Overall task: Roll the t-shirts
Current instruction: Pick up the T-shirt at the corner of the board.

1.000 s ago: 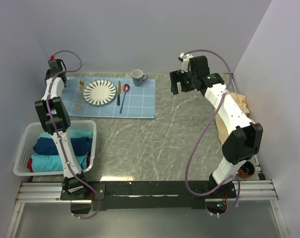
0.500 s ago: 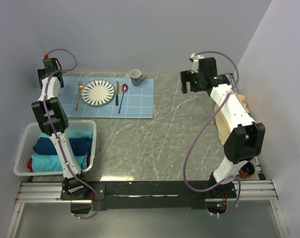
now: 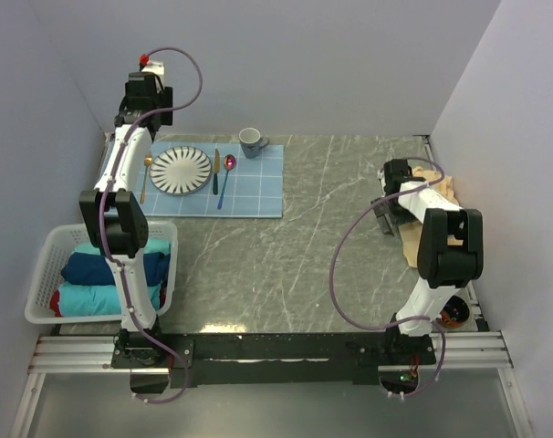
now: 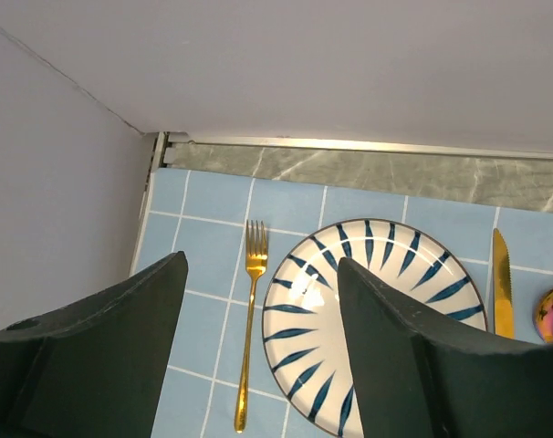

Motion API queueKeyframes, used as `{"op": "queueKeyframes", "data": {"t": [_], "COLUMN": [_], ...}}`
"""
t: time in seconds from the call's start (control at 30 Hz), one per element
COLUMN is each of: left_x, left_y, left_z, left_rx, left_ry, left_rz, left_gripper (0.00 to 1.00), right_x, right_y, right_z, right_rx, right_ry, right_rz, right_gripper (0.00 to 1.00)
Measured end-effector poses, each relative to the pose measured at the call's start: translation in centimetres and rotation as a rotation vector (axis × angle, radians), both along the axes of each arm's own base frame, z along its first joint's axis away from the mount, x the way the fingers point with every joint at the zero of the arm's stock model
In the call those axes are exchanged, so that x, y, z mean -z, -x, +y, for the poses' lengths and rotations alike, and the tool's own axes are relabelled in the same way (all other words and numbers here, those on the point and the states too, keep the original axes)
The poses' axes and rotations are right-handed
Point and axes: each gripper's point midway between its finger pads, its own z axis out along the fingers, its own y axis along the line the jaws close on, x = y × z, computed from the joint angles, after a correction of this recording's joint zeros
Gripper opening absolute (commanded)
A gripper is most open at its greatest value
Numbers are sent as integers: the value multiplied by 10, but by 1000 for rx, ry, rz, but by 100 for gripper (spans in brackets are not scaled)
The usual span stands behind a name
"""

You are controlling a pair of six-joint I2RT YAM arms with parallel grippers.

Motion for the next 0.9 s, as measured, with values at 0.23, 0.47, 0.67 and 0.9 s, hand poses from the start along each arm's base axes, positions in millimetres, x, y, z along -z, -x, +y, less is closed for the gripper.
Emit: {"op": "queueKeyframes", "data": {"t": [0.23,0.47,0.67,0.9], "left_x": [5,22,19,17], "left_y": [7,13,15,17], "left_z": [5,4,-2,-24], "left_rx": [-7,-2,17,116], "left_ry": [20,30,37,100], "left_rz": [17,63,65,71], "left_gripper": [72,72,72,71], "right_x": [1,8,7,-7], "right_y": [-6,-13,-15,-16], "right_z": [-30,-48,-58,-44], "right_rx": [64,79,101,90], "right_ry": [94,132,123,64], "right_rz": [-32,-1,18,34], "right_gripper": [99,73,45,0]}}
